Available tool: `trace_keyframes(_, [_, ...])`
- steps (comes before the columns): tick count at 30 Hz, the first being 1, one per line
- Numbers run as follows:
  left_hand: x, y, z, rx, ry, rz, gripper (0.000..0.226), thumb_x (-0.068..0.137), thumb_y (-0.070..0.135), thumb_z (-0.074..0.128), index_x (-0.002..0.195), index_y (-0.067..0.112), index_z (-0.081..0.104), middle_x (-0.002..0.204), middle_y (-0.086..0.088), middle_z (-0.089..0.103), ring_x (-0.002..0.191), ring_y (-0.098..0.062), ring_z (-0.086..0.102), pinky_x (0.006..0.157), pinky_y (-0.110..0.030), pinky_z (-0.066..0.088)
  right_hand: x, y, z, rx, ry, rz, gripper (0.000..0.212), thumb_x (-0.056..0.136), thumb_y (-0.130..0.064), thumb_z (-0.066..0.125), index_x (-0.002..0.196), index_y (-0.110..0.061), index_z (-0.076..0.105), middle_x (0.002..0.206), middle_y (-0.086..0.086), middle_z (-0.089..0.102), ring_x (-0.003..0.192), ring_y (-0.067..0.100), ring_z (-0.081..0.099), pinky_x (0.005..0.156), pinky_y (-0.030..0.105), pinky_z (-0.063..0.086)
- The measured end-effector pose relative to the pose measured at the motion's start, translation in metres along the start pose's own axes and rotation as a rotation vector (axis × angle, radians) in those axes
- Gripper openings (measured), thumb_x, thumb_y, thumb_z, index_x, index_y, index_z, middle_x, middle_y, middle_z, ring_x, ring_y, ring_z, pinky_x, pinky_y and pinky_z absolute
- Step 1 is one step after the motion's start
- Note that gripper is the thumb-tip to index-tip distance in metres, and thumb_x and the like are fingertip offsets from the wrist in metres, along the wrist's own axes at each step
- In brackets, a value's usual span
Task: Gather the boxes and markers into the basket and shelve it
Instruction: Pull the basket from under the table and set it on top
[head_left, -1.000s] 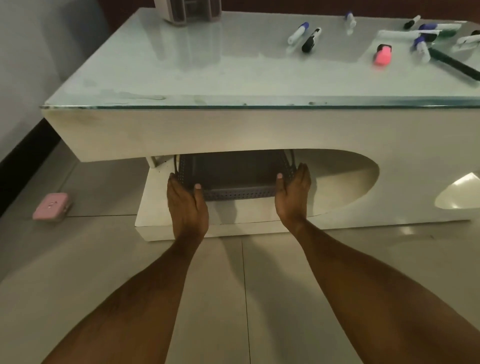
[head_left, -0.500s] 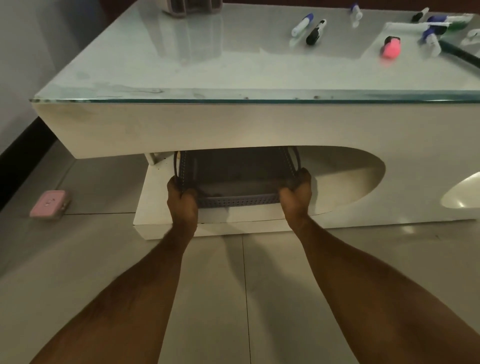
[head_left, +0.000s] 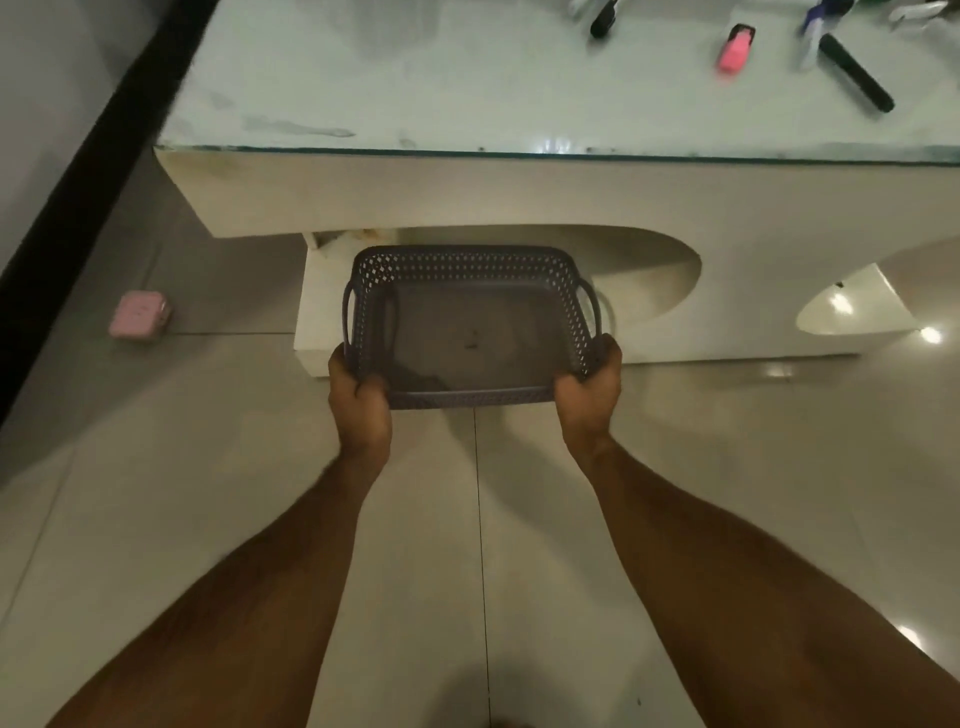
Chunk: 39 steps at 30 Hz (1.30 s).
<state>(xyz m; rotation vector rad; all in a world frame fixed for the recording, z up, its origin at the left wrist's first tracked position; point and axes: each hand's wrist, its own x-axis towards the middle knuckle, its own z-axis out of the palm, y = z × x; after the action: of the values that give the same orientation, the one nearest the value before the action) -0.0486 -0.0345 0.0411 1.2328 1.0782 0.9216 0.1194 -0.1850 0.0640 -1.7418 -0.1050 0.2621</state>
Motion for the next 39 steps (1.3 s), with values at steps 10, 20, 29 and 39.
trace_keyframes(10, [-0.149,0.135,-0.059,-0.006,-0.048,-0.139,0.047,0.097,-0.013,0.042,0.14,0.005,0.047,0.116,0.0,0.063,0.1,-0.012,0.064,0.077,-0.017,0.058,-0.137,-0.115,-0.109,-0.062,0.031,0.125,0.058,0.084,0.014,0.065,0.138,-0.004,0.05,0.124,0.008,0.063,0.094,0.001,0.061,0.072,0.001,0.05])
trace_keyframes(20, [-0.194,0.284,-0.056,-0.105,-0.09,-0.062,0.058,0.087,0.008,0.047,0.144,-0.001,0.045,0.121,-0.001,0.064,0.108,-0.014,0.064,0.09,-0.021,0.055,-0.166,-0.246,-0.156,-0.033,0.073,0.066,0.066,0.083,0.018,0.065,0.142,-0.003,0.047,0.124,0.007,0.063,0.098,-0.006,0.066,0.081,0.01,0.056])
trace_keyframes(29, [-0.092,0.33,-0.016,-0.074,-0.023,-0.045,0.062,0.079,0.003,0.047,0.141,0.002,0.049,0.118,-0.002,0.064,0.108,-0.019,0.061,0.091,-0.029,0.053,-0.082,-0.312,-0.095,0.042,0.011,-0.022,0.069,0.078,0.021,0.061,0.138,-0.009,0.049,0.127,0.009,0.062,0.112,0.009,0.065,0.081,0.012,0.055])
trace_keyframes(39, [0.039,0.304,0.021,-0.044,0.021,-0.084,0.068,0.076,-0.003,0.045,0.143,-0.003,0.046,0.123,-0.012,0.06,0.11,-0.022,0.058,0.099,-0.041,0.048,0.028,-0.295,-0.003,-0.006,-0.063,-0.004,0.08,0.079,0.012,0.064,0.152,-0.006,0.036,0.145,0.012,0.052,0.129,0.027,0.058,0.098,0.023,0.056])
